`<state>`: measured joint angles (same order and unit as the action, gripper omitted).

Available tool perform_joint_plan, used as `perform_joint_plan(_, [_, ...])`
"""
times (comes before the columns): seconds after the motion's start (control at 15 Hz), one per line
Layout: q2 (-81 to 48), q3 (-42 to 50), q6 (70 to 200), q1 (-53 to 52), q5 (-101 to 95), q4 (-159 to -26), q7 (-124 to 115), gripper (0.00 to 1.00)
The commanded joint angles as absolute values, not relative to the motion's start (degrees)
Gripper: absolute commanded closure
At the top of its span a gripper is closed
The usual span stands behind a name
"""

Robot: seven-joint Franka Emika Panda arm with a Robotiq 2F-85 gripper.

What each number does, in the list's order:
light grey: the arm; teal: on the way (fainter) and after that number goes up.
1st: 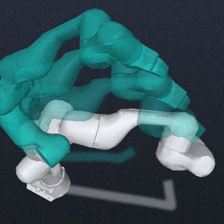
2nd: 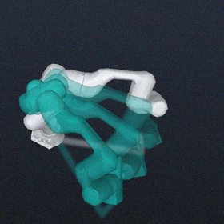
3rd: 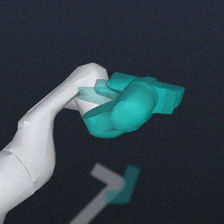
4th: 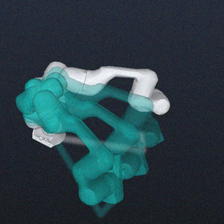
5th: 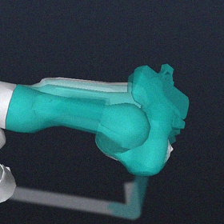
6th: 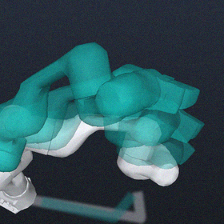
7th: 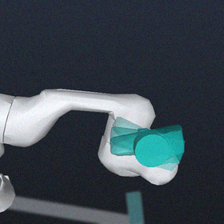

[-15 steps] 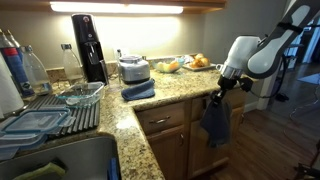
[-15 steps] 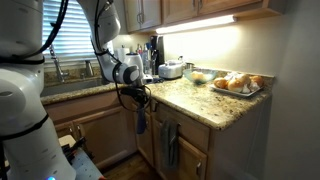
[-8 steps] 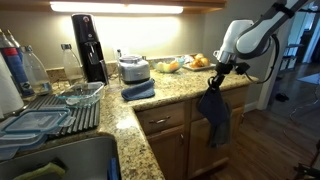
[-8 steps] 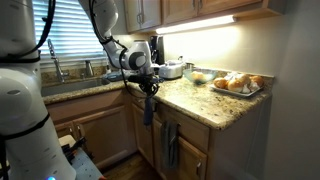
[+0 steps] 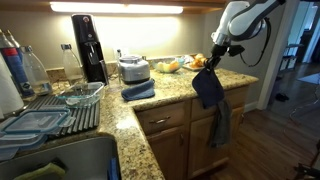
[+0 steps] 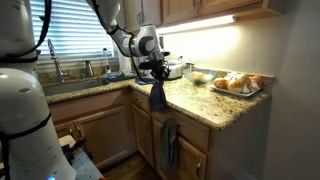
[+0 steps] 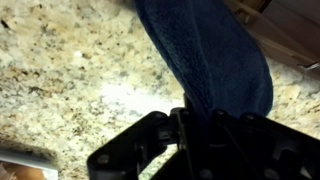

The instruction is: Unhang the cloth on the left from the drawer and place it on the countertop, hang the cloth back on the drawer

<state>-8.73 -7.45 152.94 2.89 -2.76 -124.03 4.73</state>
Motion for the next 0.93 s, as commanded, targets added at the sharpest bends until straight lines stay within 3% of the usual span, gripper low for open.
perform_joint_plan(0.0, [-9.79,-3.02,153.25,-0.18,-8.3,-119.93,-2.39,0.96])
perform_joint_plan(0.4, [-17.39,2.01,153.12,-3.36,-16.81,-113.7,-12.54,0.96])
perform_joint_plan(0.47, [-18.68,2.92,152.49,-4.18,-17.98,-112.92,-13.72,0.68])
perform_joint_plan(0.53, [-19.48,4.0,151.75,-5.2,-19.52,-112.6,-15.02,0.66])
perform_joint_plan(0.87, [-18.68,8.19,150.97,-9.73,-26.04,-113.89,-19.68,0.36])
